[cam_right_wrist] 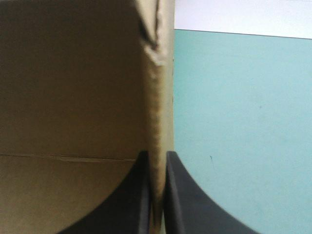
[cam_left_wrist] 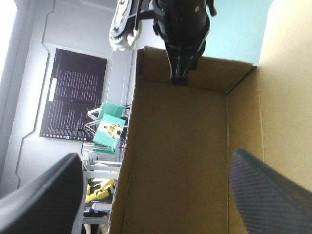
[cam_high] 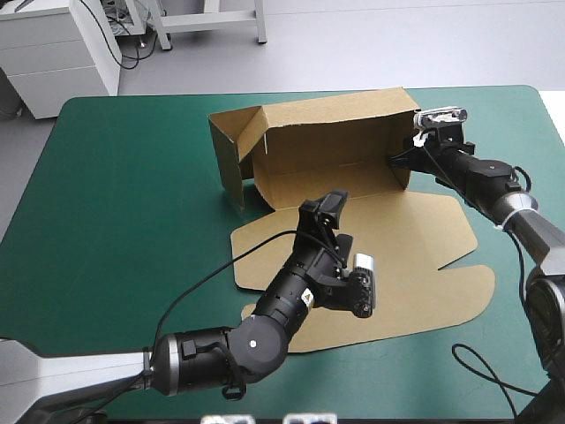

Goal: Fold the box

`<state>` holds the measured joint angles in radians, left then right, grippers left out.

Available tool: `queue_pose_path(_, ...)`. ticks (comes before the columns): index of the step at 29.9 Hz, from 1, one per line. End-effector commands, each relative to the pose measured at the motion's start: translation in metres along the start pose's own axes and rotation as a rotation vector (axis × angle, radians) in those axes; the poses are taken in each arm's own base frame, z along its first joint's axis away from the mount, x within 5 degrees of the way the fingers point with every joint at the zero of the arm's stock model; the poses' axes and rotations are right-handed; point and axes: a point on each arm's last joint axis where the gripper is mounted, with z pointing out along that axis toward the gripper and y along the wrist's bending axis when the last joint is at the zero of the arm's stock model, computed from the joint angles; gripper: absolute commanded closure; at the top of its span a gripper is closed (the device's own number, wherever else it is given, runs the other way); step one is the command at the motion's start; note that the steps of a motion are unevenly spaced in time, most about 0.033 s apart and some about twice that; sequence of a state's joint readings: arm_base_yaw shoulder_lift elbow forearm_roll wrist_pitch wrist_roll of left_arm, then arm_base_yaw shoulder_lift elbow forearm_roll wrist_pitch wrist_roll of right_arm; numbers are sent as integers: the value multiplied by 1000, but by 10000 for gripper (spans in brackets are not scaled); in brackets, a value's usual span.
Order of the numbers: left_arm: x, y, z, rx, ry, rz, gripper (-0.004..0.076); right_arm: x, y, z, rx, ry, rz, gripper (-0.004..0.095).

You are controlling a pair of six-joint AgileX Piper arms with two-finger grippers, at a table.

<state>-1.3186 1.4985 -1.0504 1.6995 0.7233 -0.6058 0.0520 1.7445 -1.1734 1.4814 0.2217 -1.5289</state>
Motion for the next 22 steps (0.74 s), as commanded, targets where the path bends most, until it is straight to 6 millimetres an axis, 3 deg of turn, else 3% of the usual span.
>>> queue_pose_path(1, -8, 26, -14, -125, -27, 0, 223, -20, 2, -15, -18, -39, 49, 925)
queue_pose_path(4, -2, 25, -15, -125, 42, -43, 404, -18, 3, -15, -30, -7, 64, 925)
queue_pose_path(7, 6, 24, -16, -107, 125, -107, 724, -17, 4, -15, -33, 18, 68, 925)
queue_pose_path(11, 10, 28, -23, -60, 134, -179, 719, -15, 5, -15, -49, 39, 76, 925)
queue_pose_path(15, 18, 42, -34, 81, 24, -412, 719, -13, 7, -15, -71, 61, 88, 925)
queue_pose_path(17, 33, 56, -39, 115, 8, -547, 719, -12, 7, -16, -71, 73, 87, 925)
queue_pose_path(22, 94, 98, -56, 83, 75, -815, 718, -8, 8, -16, -76, 114, 108, 925)
